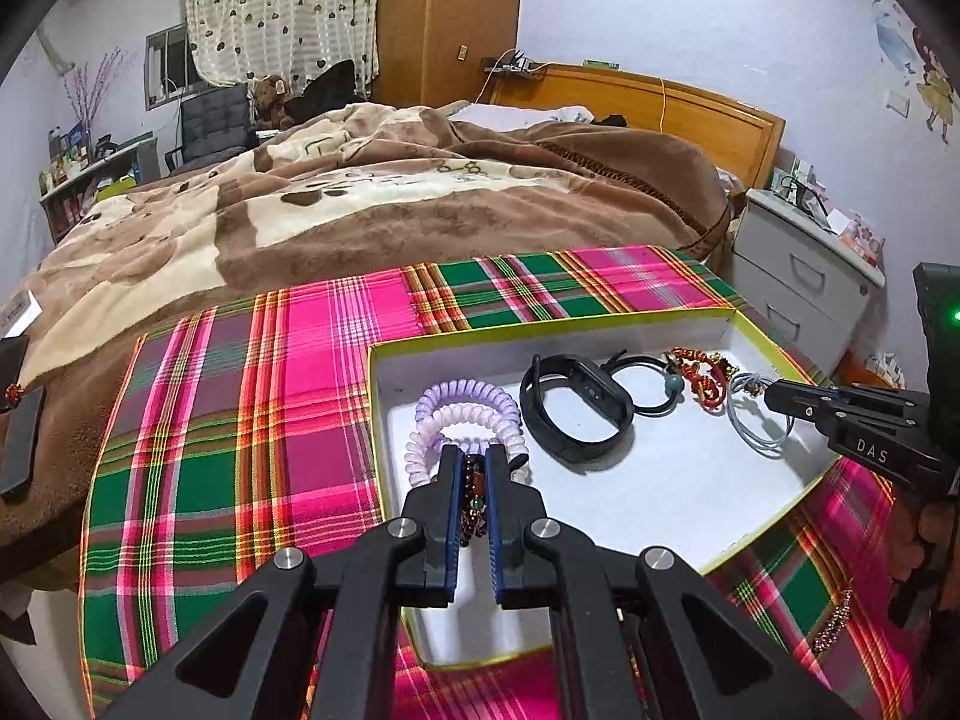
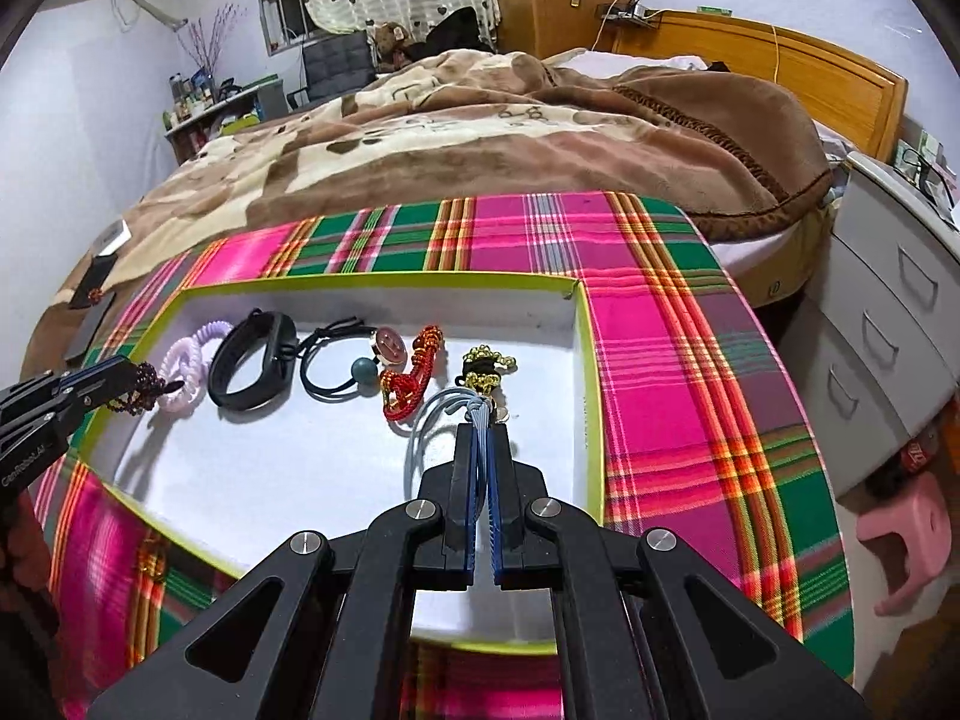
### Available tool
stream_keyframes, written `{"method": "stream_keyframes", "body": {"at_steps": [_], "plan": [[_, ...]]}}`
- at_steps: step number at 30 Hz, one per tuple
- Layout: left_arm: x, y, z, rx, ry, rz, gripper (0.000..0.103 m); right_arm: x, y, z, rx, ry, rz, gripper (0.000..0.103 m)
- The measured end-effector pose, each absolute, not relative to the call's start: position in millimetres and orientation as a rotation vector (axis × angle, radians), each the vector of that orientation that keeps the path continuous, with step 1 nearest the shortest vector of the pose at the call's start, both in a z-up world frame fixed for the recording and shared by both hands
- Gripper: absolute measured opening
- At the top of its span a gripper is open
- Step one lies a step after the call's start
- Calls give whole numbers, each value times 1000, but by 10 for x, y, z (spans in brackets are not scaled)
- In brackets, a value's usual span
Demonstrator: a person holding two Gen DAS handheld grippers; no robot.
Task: Organize jewelry
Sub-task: 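Carry the grey cord and beaded bracelet into the yellow box and open both tools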
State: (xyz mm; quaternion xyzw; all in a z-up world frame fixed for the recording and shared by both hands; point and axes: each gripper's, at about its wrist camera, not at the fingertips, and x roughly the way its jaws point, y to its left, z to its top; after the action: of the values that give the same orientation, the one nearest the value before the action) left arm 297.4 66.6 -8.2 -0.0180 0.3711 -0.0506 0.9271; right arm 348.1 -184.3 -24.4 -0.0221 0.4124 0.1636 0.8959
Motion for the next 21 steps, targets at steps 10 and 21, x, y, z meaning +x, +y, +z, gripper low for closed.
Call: {"method": "stream_keyframes", "body": {"at_steps": [10,21], "plan": [[3055,596,-122,-10,773,-112,7,3531,-1839,-308,-49,881,327,8],[3001,608,-55,-36,749,-131,10,3450,-1854,-210,-42,846,338,29]]}}
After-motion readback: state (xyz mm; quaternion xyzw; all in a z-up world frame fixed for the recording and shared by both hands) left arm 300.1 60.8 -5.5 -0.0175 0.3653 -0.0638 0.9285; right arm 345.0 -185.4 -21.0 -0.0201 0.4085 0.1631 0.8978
